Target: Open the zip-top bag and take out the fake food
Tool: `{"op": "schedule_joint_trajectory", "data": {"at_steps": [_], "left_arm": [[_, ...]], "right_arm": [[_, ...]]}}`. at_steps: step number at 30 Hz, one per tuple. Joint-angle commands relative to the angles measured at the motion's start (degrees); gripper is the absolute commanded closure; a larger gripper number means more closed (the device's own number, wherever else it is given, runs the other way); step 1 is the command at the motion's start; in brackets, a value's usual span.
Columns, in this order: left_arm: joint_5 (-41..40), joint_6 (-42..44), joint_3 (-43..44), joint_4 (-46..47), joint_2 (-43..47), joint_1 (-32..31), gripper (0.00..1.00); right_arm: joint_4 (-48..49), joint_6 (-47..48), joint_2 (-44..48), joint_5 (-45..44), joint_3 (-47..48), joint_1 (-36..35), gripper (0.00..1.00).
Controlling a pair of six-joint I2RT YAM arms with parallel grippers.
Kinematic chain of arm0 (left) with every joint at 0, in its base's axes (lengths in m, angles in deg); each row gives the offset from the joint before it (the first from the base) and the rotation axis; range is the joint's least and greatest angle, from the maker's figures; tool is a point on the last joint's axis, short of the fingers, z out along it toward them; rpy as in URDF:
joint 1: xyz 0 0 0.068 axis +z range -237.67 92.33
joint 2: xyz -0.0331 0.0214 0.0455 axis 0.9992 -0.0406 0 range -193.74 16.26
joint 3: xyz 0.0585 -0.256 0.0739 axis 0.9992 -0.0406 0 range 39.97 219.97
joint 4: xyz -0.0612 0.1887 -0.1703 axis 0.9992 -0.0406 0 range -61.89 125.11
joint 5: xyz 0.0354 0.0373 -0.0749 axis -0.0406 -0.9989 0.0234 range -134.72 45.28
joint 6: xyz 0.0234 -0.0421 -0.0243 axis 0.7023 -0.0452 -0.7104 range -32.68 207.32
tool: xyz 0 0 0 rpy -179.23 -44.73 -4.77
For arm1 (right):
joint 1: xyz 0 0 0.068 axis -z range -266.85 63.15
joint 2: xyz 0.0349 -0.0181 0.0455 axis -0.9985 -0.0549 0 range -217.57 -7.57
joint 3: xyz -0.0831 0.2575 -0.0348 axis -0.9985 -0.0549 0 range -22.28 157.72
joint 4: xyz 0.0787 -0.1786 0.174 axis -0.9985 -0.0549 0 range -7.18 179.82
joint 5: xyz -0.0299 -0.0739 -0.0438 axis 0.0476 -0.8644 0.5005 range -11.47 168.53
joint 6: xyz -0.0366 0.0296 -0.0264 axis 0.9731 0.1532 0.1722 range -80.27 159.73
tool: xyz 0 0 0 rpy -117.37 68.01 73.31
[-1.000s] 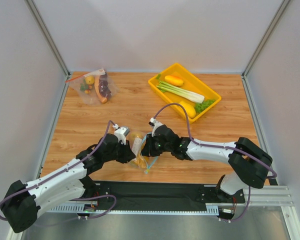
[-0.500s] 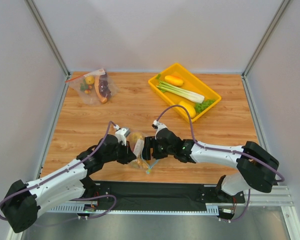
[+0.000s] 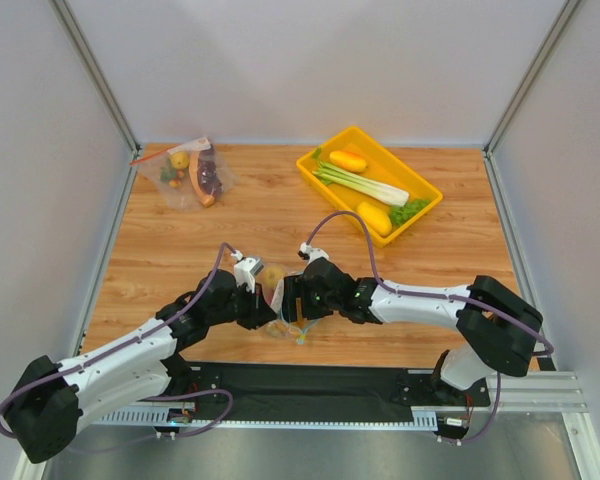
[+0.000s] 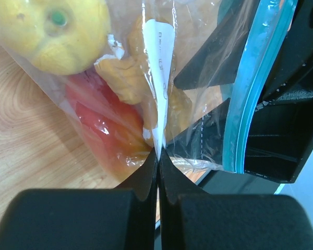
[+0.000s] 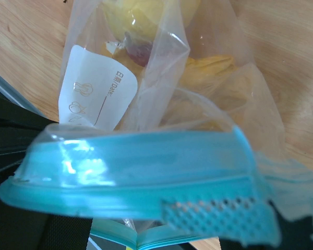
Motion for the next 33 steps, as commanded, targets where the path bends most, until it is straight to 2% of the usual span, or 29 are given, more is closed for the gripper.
{"op": "schedule_joint_trajectory", "data": {"at_steps": [1, 9, 12, 15, 16, 18, 19, 22, 27, 33], "left_arm": [[5.3, -0.1, 0.0, 7.6, -1.2, -0.2, 1.00], [6.6, -0.6, 0.2, 9.7, -1.4, -0.3, 1.00], [6.8, -0.5, 0.4, 9.5, -1.4, -0.2, 1.00], [6.5, 0.2, 0.7, 8.4, -1.1, -0.3, 1.00], [6.1, 0.3, 0.8, 7.9, -1.0, -0.3, 1.00], [4.6, 1.0, 1.2, 5.9, -0.4, -0.3, 1.00], [4.0, 1.1, 1.2, 5.3, -0.1, -0.2, 1.00], [2.1, 1.9, 1.3, 3.9, 0.9, -0.3, 1.00], [0.9, 3.0, 1.3, 1.2, 1.5, -0.3, 1.00], [-0.7, 3.7, 0.9, 0.6, 1.4, -0.3, 1.00]], "right_arm": [[3.5, 0.2, -1.9, 1.2, 2.2, -1.1, 0.16], [6.1, -1.3, -7.0, 2.2, 2.6, -2.0, 0.14], [6.3, -1.3, -7.6, 1.9, 2.7, -2.1, 0.16], [5.9, -1.3, -7.3, 0.6, 2.7, -2.1, 0.30], [5.5, -1.1, -7.0, -0.5, 2.9, -2.1, 0.43], [4.4, -0.8, -5.5, -1.6, 2.9, -2.1, 0.56], [2.5, -0.5, -4.6, -3.8, 2.7, -2.0, 0.69], [-0.4, 0.4, -0.7, -6.9, 2.2, -2.1, 0.86], [-3.4, 1.0, 6.0, -10.1, 1.3, -2.0, 0.91], [-3.2, 0.7, 10.3, -8.2, 2.1, -0.5, 0.91]]}}
